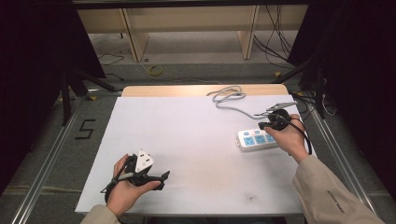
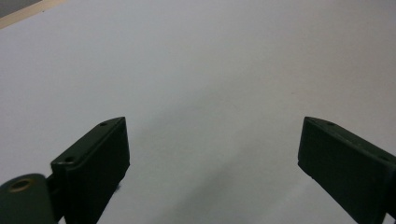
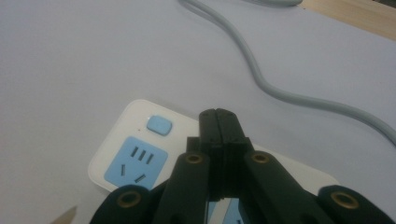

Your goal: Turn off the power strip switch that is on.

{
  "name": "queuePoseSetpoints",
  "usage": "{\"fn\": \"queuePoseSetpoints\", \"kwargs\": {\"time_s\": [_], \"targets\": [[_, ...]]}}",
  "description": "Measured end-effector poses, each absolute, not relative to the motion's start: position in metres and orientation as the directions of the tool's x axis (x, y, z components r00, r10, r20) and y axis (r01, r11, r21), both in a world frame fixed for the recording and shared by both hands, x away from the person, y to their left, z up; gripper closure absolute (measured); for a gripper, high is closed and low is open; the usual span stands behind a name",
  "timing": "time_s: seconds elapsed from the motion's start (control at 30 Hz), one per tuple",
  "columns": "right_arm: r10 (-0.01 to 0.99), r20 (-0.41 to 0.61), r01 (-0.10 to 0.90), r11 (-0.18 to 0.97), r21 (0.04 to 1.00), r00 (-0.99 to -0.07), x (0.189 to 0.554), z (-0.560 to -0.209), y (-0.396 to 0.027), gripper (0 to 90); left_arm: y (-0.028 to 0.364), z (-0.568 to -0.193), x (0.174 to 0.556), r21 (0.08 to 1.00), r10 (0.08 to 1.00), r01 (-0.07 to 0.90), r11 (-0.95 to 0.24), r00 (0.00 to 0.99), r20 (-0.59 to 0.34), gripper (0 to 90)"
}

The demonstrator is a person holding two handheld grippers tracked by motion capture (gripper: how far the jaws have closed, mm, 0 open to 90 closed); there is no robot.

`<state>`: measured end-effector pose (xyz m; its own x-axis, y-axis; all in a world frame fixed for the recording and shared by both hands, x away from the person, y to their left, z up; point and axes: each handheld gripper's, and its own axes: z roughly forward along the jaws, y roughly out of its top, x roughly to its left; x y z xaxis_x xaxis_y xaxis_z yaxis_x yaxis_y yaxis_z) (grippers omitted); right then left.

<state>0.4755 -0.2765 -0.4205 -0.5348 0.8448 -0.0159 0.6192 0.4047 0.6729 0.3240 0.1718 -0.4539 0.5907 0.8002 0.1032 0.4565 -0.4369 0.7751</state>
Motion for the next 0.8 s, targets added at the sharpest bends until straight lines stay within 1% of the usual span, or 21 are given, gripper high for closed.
{"fn": "queuePoseSetpoints", "kwargs": {"time_s": [0.8], "targets": [[0.854, -0.009, 0.660, 0.409, 0.631, -0.521, 0.489, -0.427, -0.278, 90.0, 0.171, -0.454, 0.324, 0.777, 0.800, 0.455, -0.435, 0.591, 0.102, 8.6]]}}
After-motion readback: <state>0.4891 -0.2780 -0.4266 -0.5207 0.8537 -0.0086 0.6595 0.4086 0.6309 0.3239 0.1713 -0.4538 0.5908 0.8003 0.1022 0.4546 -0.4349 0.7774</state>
